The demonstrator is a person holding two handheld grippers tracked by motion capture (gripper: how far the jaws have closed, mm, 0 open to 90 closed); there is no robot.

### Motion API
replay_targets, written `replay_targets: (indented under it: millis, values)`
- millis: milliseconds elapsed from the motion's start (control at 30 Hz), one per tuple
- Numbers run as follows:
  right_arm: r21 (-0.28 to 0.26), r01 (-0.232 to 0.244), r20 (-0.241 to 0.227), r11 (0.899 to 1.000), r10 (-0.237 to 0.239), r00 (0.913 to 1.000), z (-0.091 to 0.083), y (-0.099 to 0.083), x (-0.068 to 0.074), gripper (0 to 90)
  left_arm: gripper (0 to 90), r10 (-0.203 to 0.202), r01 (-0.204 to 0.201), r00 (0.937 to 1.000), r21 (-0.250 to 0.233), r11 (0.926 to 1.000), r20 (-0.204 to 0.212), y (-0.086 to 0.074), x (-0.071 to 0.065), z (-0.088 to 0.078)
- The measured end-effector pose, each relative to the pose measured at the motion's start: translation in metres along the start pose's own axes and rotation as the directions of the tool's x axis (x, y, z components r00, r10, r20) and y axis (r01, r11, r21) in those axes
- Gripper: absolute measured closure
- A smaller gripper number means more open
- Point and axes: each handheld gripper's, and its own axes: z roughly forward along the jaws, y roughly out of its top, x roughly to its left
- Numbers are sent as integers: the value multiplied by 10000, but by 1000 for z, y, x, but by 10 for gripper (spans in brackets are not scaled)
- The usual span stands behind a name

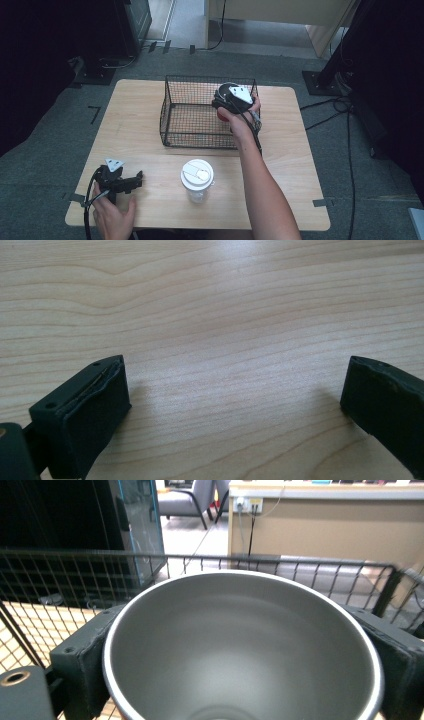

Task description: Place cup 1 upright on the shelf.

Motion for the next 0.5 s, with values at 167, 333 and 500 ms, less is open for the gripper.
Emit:
replay_targets:
  millis: [167,333,500]
  values:
    - [342,147,-104,9993,-143,9998,4,-5,2,62,0,-7,7,10000,-4,10000,1,0,0,0]
    - [669,263,-208,9974,-250,9995,6,-10,3,61,0,-4,4,10000,-2,10000,0,0,0,0]
    - [840,156,-383,9963,-124,9992,6,-11,4,61,0,11,-11,10000,-2,10000,4,0,0,0]
